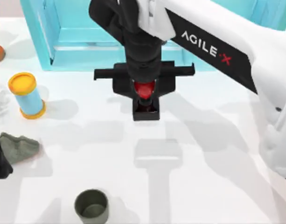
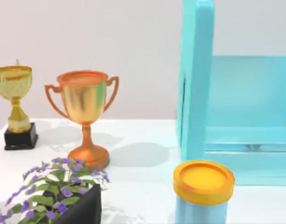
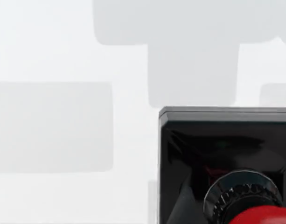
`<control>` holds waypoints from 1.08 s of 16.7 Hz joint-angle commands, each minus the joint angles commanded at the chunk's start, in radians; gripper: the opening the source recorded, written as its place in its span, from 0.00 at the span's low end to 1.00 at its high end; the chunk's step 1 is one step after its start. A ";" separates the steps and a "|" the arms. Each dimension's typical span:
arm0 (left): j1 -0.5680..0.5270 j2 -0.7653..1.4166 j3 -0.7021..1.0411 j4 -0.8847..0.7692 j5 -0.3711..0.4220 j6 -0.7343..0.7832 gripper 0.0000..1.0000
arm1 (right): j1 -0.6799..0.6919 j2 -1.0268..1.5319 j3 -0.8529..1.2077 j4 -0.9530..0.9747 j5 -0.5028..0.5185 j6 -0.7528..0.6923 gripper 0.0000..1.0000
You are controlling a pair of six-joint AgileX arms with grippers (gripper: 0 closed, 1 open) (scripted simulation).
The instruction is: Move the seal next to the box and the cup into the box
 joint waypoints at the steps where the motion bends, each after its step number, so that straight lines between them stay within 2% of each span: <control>1: 0.000 0.000 0.000 0.000 0.000 0.000 1.00 | -0.009 -0.054 -0.082 0.026 -0.002 -0.009 0.00; 6: 0.000 0.000 0.000 0.000 0.000 0.000 1.00 | -0.040 -0.249 -0.338 0.125 -0.009 -0.039 0.00; 14: 0.000 0.000 0.000 0.000 0.000 0.000 1.00 | -0.045 -0.280 -0.377 0.137 -0.011 -0.048 0.00; 18: 0.000 0.000 0.000 0.000 0.000 0.000 1.00 | -0.094 -0.396 -0.507 0.170 -0.024 -0.097 0.00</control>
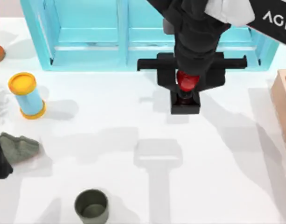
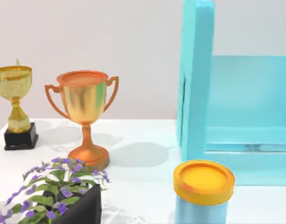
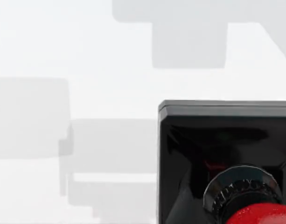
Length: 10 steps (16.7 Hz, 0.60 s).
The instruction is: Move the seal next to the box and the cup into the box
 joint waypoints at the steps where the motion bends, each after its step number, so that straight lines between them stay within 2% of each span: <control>1: 0.000 0.000 0.000 0.000 0.000 0.000 1.00 | -0.011 -0.048 -0.052 0.010 -0.003 -0.013 0.00; 10: 0.000 0.000 0.000 0.000 0.000 0.000 1.00 | -0.123 -0.377 -0.441 0.075 -0.028 -0.127 0.00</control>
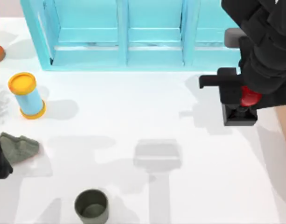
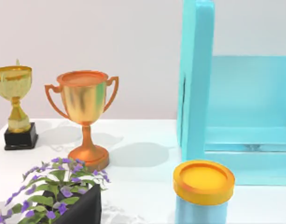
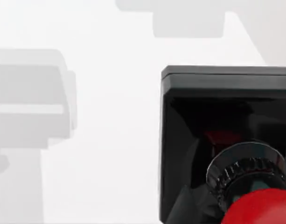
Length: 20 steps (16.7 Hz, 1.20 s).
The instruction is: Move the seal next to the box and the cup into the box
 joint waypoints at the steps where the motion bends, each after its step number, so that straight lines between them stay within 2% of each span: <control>1: 0.000 0.000 0.000 0.000 0.000 0.000 1.00 | -0.012 -0.052 -0.060 0.010 -0.002 -0.012 0.00; 6: 0.000 0.000 0.000 0.000 0.000 0.000 1.00 | -0.081 -0.226 -0.256 0.051 -0.019 -0.082 0.00; 13: 0.000 0.000 0.000 0.000 0.000 0.000 1.00 | -0.083 -0.228 -0.281 0.069 -0.021 -0.090 0.00; 20: 0.000 0.000 0.000 0.000 0.000 0.000 1.00 | -0.095 -0.182 -0.438 0.284 -0.022 -0.096 0.00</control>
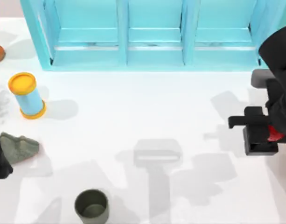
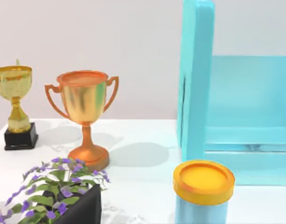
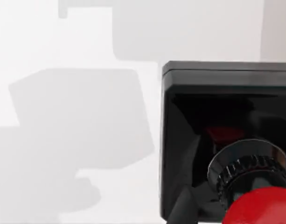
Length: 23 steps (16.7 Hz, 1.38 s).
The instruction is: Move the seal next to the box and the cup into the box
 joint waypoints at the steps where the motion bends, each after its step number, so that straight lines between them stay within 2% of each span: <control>1: 0.000 0.000 0.000 0.000 0.000 0.000 1.00 | -0.001 0.005 -0.017 0.021 0.000 0.000 0.00; 6: 0.000 0.000 0.000 0.000 0.000 0.000 1.00 | -0.003 0.009 -0.028 0.034 0.000 -0.001 0.00; 19: 0.000 0.000 0.000 0.000 0.000 0.000 1.00 | -0.003 0.009 -0.028 0.034 0.000 -0.001 0.98; 23: 0.000 0.000 0.000 0.000 0.000 0.000 1.00 | -0.003 0.009 -0.028 0.034 0.000 -0.001 1.00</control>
